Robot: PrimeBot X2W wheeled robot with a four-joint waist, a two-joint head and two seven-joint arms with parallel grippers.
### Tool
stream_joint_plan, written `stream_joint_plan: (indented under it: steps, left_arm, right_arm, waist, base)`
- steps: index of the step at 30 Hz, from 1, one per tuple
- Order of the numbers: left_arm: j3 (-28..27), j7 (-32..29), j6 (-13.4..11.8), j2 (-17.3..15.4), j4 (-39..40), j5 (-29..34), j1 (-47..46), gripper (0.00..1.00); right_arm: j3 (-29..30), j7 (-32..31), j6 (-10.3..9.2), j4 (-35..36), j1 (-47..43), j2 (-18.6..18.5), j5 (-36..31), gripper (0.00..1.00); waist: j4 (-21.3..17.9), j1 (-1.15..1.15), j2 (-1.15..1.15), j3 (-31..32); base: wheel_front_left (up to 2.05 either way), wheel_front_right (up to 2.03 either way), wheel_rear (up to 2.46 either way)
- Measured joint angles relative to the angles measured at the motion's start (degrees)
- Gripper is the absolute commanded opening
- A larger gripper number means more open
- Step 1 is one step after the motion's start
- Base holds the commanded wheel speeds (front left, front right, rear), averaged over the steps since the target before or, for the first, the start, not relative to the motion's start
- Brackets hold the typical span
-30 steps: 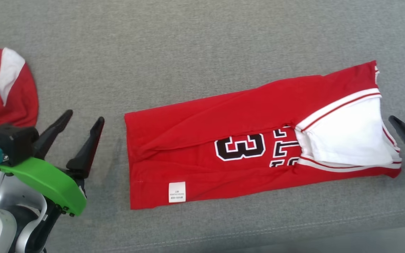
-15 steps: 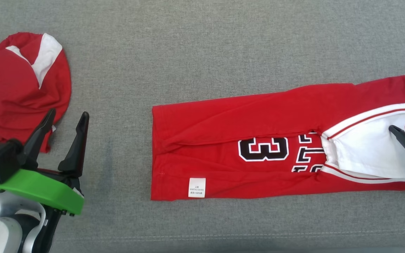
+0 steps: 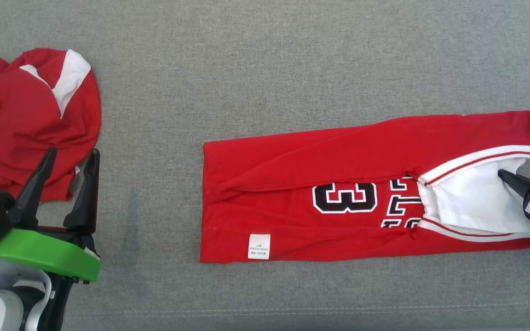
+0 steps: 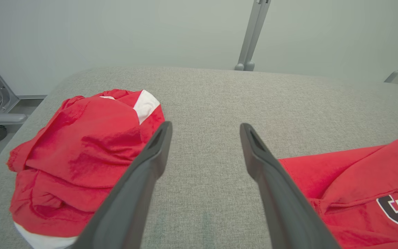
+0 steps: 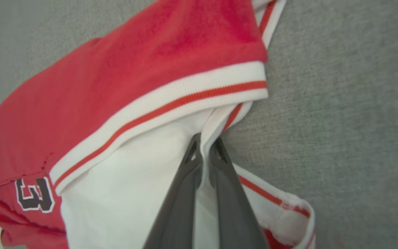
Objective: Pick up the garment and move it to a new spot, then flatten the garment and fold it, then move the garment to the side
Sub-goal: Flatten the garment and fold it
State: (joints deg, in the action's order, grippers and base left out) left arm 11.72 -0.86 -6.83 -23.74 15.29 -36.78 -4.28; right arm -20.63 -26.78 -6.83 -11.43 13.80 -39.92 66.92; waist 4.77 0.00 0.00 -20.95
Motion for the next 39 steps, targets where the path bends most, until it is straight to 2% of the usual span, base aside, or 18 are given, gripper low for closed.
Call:
stream_joint_plan:
  steps: [6, 17, 20, 22, 28, 32, 36, 39]
  left_arm:
    - [-1.09, 0.99, 0.0, 0.86, 0.0, -0.1, 0.71, 1.0]
    - [-2.53, 1.69, 0.0, 1.57, -0.01, -0.96, 1.17, 1.0]
    - [-2.91, 2.0, 0.0, 1.76, -0.1, -1.18, 1.41, 1.0]
    - [-3.22, 2.05, 0.0, 1.92, -0.14, -1.31, 1.65, 1.0]
    - [-3.19, 2.35, 0.0, 2.42, -0.24, -1.36, 2.28, 1.0]
    - [-2.47, 2.15, 0.0, 2.41, -0.32, -1.36, 2.26, 1.0]
    - [-2.15, 1.9, 0.01, 2.35, -0.42, -1.36, 2.01, 1.0]
    - [-1.3, 1.49, 0.26, 2.4, -0.83, -1.36, 1.46, 1.0]
  right_arm:
    - [1.86, 0.02, 0.23, -1.16, 1.23, -0.27, 0.35, 0.0]
    - [10.76, 0.57, -0.26, -6.2, -1.15, -8.81, 3.01, 0.0]
    - [12.35, 1.05, -0.26, -5.48, -1.48, -9.9, 3.32, 0.0]
    - [12.24, 1.29, -0.1, -2.49, -1.3, -9.89, 3.36, 0.0]
    - [5.56, -0.31, 6.15, 11.87, 0.75, -8.32, 2.4, 0.0]
    - [0.09, -1.63, 8.99, 20.37, 1.33, -6.19, 0.19, 0.0]
    - [-5.11, -2.68, 9.49, 25.62, 2.25, -2.31, -1.78, 0.0]
    - [-8.26, -2.99, 9.15, 25.95, 2.29, 0.85, -4.39, 0.0]
  waist:
    - [-0.93, 0.0, 0.0, 0.88]
    - [-2.01, 0.0, 0.0, 1.74]
    - [-2.19, 0.0, 0.0, 1.82]
    - [-2.37, 0.0, 0.0, 1.93]
    - [-3.12, 0.0, 0.0, 2.08]
    - [-3.2, 0.0, 0.0, 2.13]
    - [-3.24, 0.0, 0.0, 2.15]
    - [-3.01, 0.0, 0.0, 2.13]
  base:
    - [0.0, 0.0, 0.0]
    - [0.0, 0.0, 0.0]
    - [0.0, 0.0, 0.0]
    - [0.0, 0.0, 0.0]
    - [0.0, 0.0, 0.0]
    - [0.0, 0.0, 0.0]
    - [0.0, 0.0, 0.0]
    - [0.0, 0.0, 0.0]
